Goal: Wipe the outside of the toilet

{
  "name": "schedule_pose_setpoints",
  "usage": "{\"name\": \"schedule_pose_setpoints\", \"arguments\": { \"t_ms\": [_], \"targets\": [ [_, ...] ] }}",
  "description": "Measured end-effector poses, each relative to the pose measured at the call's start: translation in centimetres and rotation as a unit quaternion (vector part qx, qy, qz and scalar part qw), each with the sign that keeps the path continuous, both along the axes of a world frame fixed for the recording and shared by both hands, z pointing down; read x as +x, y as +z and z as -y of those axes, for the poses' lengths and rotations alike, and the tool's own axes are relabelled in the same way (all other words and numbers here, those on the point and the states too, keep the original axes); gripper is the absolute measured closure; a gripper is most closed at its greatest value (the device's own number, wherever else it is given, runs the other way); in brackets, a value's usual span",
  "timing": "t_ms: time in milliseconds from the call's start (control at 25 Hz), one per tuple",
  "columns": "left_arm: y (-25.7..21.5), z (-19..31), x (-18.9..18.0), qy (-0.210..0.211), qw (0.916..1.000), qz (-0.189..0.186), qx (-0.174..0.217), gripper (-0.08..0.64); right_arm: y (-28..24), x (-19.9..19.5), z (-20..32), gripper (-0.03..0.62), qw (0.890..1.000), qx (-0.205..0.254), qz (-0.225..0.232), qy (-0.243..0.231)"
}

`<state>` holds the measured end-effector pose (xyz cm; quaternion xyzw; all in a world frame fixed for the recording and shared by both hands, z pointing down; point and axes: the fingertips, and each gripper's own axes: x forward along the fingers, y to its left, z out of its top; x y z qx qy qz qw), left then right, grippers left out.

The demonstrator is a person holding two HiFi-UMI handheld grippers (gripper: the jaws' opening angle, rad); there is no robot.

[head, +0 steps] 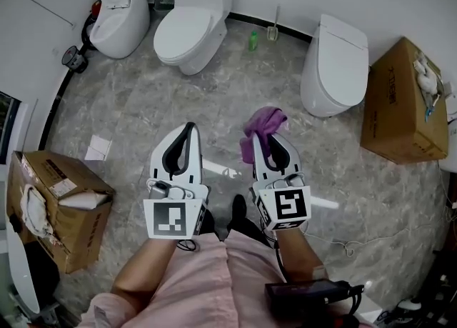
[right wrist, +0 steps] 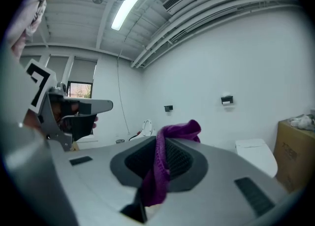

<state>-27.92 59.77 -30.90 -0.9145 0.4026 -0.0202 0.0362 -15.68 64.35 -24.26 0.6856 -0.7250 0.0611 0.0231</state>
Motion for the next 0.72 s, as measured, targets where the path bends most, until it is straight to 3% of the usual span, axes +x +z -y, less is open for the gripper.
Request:
{"name": "schedule_pose_setpoints", "arguments": {
  "t_ms": [240,360,720],
  "targets": [
    [-0.3,2.3,1.9,-0.016,0.9999,-0.005,-0.002,0.552,0.1,2.7,3.0,0.534,1.0,-0.001,0.0,-0.011],
    [-0.3,4.5,2.1,-0.024,0.9996,-0.004,0.017,0.552,0.2,3.4,5.2,0.534,1.0,0.0,-0.002,-0.017],
    [3.1,15.5,2.6,-0.029,0.9995,-0.007,-0.009,0.552,3.3,4.9,15.5,0.533,1.0,-0.02,0.004,-0.014]
  ]
}}
